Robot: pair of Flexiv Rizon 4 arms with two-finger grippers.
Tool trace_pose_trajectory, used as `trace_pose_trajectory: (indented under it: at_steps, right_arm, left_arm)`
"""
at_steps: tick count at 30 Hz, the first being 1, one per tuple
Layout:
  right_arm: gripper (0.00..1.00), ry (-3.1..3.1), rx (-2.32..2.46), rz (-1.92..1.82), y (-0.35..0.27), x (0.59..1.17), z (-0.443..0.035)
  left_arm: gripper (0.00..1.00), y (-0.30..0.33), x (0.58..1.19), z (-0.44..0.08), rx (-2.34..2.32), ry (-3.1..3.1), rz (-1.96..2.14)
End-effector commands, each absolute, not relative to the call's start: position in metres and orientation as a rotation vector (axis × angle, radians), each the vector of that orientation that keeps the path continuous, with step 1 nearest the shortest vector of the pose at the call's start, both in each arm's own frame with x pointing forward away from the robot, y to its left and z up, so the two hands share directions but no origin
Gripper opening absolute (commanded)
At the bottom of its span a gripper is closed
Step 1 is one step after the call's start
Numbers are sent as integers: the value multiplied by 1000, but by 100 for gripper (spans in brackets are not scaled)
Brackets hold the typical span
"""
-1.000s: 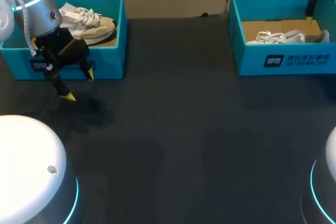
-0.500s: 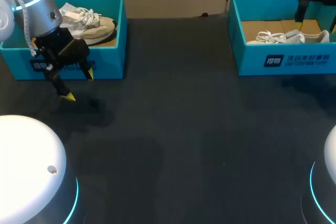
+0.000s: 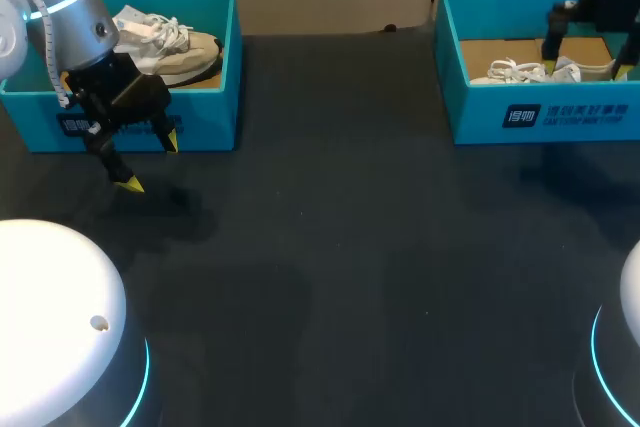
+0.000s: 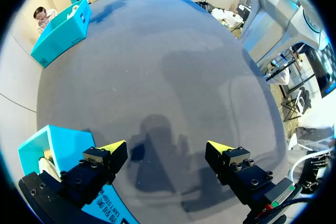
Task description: Take the shoe out of the shoebox, open the shoe tongue, remove and reinsert the insole, then place the shoe into the shoebox
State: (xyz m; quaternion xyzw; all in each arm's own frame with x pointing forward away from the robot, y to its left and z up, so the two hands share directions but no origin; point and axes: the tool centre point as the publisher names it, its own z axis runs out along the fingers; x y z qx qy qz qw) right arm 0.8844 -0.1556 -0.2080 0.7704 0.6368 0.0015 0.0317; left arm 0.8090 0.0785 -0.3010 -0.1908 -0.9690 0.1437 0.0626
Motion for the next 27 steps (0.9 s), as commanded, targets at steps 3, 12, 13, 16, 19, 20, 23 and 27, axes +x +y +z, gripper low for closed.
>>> trace_pose_trajectory:
  at_steps: [3,12,13,16,19,20,23,27]
  right_arm:
    - [100,1955,2367,21,-157,881,-208]
    - [100,1955,2367,21,-157,881,-208]
    - [100,1955,2367,21,-157,881,-208]
    - [100,1955,2367,21,-157,881,-208]
    - [100,1955,2367,21,-157,881,-208]
    - [100,1955,2367,21,-157,881,-208]
    - [100,1955,2367,21,-157,881,-208]
    - [100,1955,2367,21,-157,881,-208]
  left_arm:
    - [100,79,808,-300,-577,-2930,428]
    - [100,91,821,-266,-622,-2981,428]
    - [100,92,822,-262,-640,-2987,417]
    - [100,97,826,-250,-719,-2984,385]
    - [100,106,833,-230,-869,-2969,363]
    - [100,110,837,-223,-898,-2962,370]
    - [100,120,853,-210,-1007,-2945,375]
    - [100,140,886,-196,-1134,-2908,370]
